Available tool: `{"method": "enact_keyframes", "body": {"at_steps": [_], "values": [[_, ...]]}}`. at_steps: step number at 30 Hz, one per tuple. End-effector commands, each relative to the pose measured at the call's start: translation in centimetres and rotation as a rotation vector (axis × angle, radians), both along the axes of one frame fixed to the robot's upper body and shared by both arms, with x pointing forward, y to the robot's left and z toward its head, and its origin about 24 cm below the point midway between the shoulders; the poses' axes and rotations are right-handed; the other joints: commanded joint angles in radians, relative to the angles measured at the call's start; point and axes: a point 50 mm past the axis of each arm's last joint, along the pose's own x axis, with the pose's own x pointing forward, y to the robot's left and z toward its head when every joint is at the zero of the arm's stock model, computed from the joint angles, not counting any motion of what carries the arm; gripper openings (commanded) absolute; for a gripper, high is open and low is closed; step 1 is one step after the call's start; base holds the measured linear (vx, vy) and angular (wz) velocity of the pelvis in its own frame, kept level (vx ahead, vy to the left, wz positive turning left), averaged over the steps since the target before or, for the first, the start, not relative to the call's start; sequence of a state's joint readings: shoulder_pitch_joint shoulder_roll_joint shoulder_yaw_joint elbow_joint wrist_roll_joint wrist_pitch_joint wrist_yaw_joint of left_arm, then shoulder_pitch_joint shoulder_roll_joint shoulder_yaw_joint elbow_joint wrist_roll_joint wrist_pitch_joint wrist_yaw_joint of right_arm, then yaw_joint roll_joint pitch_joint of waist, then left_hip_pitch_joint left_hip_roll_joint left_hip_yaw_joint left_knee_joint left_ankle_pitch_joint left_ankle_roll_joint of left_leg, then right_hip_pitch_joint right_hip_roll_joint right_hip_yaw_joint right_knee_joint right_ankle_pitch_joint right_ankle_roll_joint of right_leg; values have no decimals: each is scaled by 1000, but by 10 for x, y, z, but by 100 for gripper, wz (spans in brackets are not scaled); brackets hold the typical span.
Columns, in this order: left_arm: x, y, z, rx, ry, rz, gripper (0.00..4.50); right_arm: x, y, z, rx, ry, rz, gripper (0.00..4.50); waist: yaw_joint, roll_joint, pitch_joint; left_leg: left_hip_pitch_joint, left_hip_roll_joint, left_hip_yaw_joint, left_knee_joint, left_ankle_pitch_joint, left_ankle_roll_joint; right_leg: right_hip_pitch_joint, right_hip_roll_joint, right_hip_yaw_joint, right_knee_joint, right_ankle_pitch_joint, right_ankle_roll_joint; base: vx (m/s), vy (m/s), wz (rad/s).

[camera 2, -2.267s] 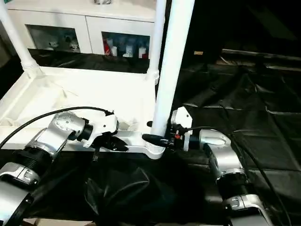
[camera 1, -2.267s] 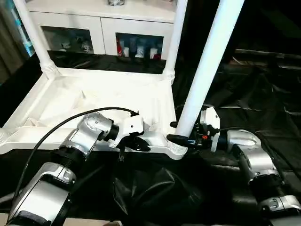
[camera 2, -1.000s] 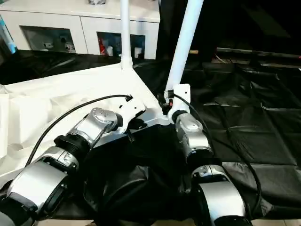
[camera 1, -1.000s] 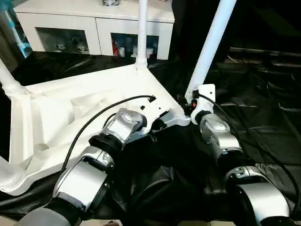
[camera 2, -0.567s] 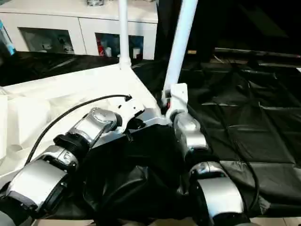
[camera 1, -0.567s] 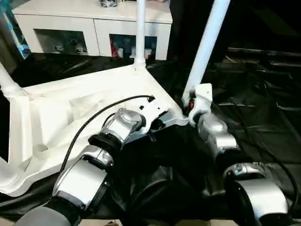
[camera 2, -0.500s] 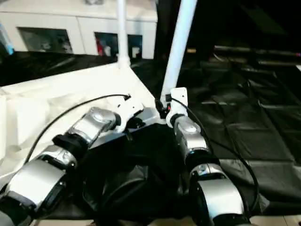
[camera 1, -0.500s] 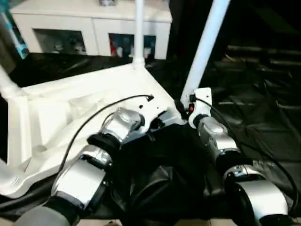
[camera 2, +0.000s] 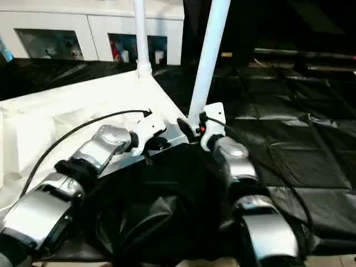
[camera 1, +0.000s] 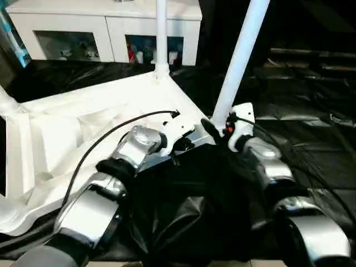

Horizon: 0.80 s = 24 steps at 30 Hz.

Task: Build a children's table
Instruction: Insert table leg to table base

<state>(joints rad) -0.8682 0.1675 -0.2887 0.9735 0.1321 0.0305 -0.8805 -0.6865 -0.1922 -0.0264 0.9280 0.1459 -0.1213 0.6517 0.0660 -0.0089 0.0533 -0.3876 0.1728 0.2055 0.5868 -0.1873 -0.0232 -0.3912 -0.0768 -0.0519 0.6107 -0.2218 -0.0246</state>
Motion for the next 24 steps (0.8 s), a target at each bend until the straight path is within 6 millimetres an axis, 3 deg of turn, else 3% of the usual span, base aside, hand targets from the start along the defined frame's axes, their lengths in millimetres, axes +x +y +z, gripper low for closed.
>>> {"method": "enact_keyframes", "body": {"at_steps": [1,4,6,11,18,19,24], "values": [[-6,-11,12,-45,-43,-155,0,-11,5,-3,-16,24,168,408,14,-3,-69,21,73,-30,-54,-26,165,53,-88,42,-39,226,-296,0,0,0],[-11,0,10,-31,-32,-226,0,-24,-6,3,-33,29,321,408,31,-1,-71,22,75,-29,-49,-12,186,51,-84,39,-35,260,-287,0,0,0],[-15,6,11,-46,-18,-266,0,-33,-12,5,-43,46,396,408,34,-1,-71,22,78,-28,-48,-19,182,45,-84,37,-32,255,-288,0,0,0],[-21,21,12,-43,18,-348,0,-50,-26,7,-93,109,536,408,45,-1,-67,26,80,-27,-53,-79,127,42,-87,39,-42,124,-285,0,0,0],[-26,28,13,-44,48,-402,0,-58,-31,6,-147,135,565,408,52,-2,-68,23,78,-29,-52,-70,113,41,-89,39,-39,119,-273,0,0,0],[-26,28,13,-44,49,-406,0,-58,-31,6,-150,135,564,382,52,-2,-68,23,77,-28,-51,-73,108,42,-89,39,-40,109,-273,0,0,0],[-28,27,14,-43,49,-415,0,-57,-27,6,-158,128,554,362,54,-3,-70,22,75,-29,-48,-62,105,42,-88,39,-35,126,-273,0,0,0]]}}
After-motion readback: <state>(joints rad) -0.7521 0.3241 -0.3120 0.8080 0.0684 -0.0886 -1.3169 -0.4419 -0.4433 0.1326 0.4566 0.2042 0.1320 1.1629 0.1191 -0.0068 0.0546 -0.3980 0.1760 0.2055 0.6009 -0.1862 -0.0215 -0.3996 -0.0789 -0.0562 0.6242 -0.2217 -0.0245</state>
